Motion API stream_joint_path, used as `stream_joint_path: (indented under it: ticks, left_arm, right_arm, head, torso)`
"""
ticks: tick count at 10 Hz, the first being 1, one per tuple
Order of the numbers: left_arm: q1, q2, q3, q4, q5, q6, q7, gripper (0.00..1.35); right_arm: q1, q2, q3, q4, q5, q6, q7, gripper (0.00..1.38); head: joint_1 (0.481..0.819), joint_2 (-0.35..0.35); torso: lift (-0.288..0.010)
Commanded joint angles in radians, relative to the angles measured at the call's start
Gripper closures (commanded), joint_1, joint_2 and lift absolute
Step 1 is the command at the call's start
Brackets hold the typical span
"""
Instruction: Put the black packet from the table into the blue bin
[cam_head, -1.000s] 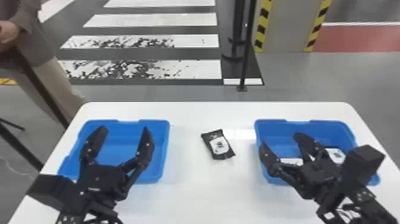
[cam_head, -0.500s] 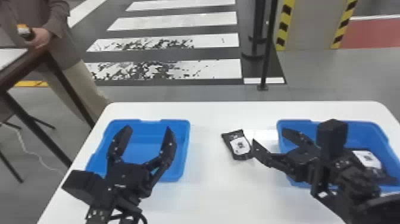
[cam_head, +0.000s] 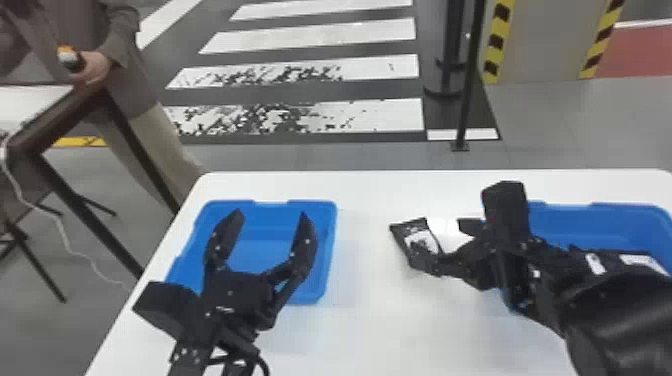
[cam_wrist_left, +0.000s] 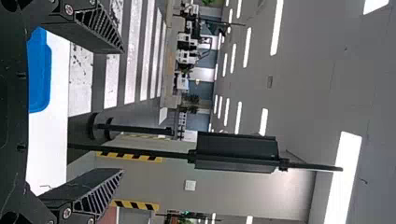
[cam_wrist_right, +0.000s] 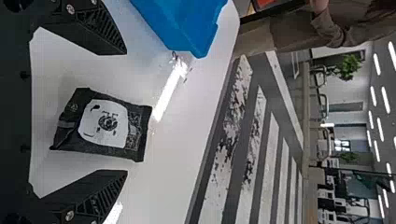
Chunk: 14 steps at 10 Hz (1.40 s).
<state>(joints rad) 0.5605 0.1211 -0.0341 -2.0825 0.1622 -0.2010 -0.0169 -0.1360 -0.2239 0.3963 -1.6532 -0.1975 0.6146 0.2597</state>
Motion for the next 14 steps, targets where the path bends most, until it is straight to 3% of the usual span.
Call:
stream_joint_path:
  ticks: [1,4,8,10,11,12,14]
  left_arm:
    - [-0.001,0.0,-0.002,0.0,0.001,0.002,0.0,0.12]
    - [-0.008,0.0,-0.008,0.0,0.001,0.009,0.0,0.12]
    - [-0.016,-0.001,-0.01,0.0,0.001,0.024,0.0,0.13]
    - [-0.023,-0.001,-0.014,0.002,-0.003,0.041,0.0,0.13]
    - [-0.026,-0.003,-0.016,0.002,-0.003,0.046,0.0,0.13]
    - [-0.028,-0.005,-0.014,0.005,-0.003,0.046,0.0,0.13]
    - [-0.023,-0.006,-0.006,0.005,-0.003,0.044,0.0,0.13]
  right_arm:
    - [-0.085,0.002,0.058,0.108,0.012,-0.023,-0.013,0.1]
    - [-0.249,0.008,0.206,0.354,-0.042,-0.067,-0.023,0.09]
    - [-0.35,0.014,0.328,0.481,-0.088,-0.028,-0.059,0.08]
    - [-0.411,0.015,0.389,0.533,-0.1,-0.033,-0.082,0.13]
    - [-0.433,0.017,0.415,0.557,-0.122,-0.038,-0.088,0.3]
    - [-0.446,0.017,0.439,0.572,-0.136,-0.04,-0.088,0.59]
    - [-0.446,0.017,0.457,0.577,-0.157,-0.028,-0.088,0.73]
  head:
    - [0.695,0.2]
    - [0.695,0.2]
    - [0.695,0.21]
    - [0.695,0.205]
    - [0.695,0.199]
    - [0.695,0.197]
    - [0.695,0.2]
  torso:
    - [-0.11]
    - [-0.11]
    - [-0.11]
    - [-0.11]
    - [-0.11]
    - [-0.11]
    - [-0.11]
